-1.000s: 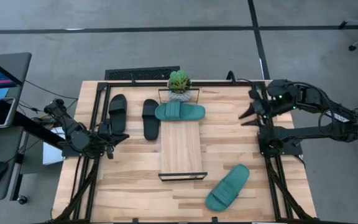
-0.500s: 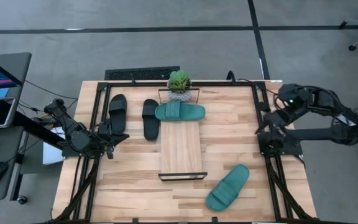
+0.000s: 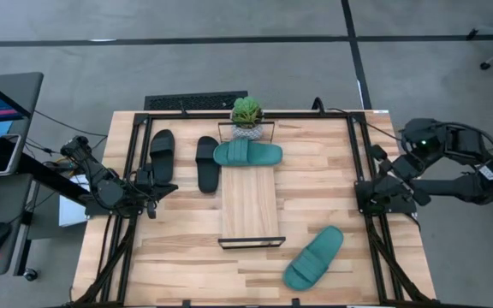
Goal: Pick and place slides into the shelf
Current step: Put the green slide on the shelf
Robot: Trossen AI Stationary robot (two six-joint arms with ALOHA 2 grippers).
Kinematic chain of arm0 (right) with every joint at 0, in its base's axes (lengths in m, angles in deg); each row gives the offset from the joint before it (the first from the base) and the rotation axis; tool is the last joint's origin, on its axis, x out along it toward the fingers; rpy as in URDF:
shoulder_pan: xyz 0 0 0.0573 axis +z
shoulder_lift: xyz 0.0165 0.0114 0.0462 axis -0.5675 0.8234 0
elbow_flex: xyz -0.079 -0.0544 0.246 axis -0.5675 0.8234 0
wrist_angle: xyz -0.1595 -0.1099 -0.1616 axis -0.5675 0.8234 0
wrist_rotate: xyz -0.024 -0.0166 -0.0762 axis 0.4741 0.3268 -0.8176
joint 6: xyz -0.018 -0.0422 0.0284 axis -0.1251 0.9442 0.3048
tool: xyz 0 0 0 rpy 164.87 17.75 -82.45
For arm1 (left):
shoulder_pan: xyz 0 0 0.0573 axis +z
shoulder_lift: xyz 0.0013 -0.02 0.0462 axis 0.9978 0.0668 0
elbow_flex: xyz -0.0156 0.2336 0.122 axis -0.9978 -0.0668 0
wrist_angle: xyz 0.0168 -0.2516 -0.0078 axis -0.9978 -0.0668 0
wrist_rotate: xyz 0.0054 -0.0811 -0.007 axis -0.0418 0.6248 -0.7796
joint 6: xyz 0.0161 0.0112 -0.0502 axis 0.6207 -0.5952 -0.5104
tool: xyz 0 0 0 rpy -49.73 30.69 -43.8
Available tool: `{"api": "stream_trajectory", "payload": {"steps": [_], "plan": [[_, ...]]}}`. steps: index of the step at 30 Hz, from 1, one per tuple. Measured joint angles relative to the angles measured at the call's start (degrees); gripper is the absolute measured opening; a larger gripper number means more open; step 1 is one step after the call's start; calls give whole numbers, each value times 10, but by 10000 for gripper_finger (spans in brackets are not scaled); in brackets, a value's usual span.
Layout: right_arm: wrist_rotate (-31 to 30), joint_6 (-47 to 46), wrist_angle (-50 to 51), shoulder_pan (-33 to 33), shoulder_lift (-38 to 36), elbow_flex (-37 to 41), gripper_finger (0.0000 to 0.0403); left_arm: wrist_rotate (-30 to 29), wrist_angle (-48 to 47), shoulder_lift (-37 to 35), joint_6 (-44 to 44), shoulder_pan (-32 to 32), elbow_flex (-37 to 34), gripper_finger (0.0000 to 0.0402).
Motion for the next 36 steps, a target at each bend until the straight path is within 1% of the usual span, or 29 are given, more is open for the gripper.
{"api": "stream_trajectory", "payload": {"steps": [7, 17, 23, 31, 36], "plan": [[0, -59, -1, 0, 0, 0, 116, 0, 0, 0, 0, 0, 0, 0], [0, -185, -2, 0, -3, 9, 116, 0, 0, 0, 0, 0, 0, 0], [-5, -228, -1, -2, -35, 80, 116, 0, 0, 0, 0, 0, 0, 0], [-6, -334, -68, -2, -116, 198, 116, 0, 0, 0, 0, 0, 0, 0], [-7, -388, -93, -2, -166, 255, 116, 0, 0, 0, 0, 0, 0, 0]]}}
